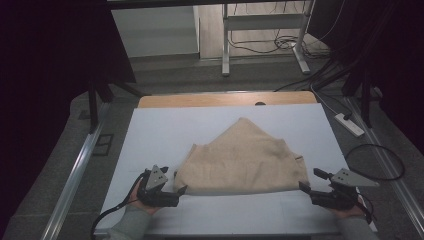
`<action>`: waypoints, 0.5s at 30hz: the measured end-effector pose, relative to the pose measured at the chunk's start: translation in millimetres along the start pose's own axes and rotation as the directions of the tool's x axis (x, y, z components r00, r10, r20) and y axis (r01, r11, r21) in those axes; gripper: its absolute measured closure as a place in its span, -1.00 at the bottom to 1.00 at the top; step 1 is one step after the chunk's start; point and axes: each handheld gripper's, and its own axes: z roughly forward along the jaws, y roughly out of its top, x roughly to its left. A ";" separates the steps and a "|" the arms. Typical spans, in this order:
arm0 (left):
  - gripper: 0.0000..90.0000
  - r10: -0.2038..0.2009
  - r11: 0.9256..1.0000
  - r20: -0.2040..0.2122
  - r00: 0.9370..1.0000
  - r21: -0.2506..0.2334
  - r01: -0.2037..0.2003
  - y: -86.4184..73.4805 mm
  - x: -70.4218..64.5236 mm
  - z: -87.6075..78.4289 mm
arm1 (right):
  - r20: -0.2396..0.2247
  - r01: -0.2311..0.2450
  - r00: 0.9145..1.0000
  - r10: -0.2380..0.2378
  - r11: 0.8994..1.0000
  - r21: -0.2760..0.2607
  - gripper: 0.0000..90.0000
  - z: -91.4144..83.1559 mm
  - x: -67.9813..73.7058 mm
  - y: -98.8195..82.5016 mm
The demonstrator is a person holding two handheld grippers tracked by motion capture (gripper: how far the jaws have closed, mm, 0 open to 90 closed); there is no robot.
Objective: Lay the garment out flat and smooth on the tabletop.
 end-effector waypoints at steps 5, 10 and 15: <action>-0.78 0.005 1.000 0.011 1.000 -0.013 -0.004 -0.1 0.3 -0.7 | 0.006 -0.001 1.000 0.001 1.000 -0.004 -0.47 -3.3 -1.7 -2.1; -0.78 0.004 1.000 0.016 1.000 -0.016 -0.004 0.1 0.8 -0.8 | 0.004 -0.007 1.000 0.007 1.000 -0.002 -0.47 -4.0 -2.3 -2.9; -0.78 -0.002 1.000 0.014 1.000 -0.013 0.002 0.1 0.9 -0.2 | 0.003 0.002 1.000 -0.002 1.000 0.003 -0.47 -2.7 -1.7 -3.5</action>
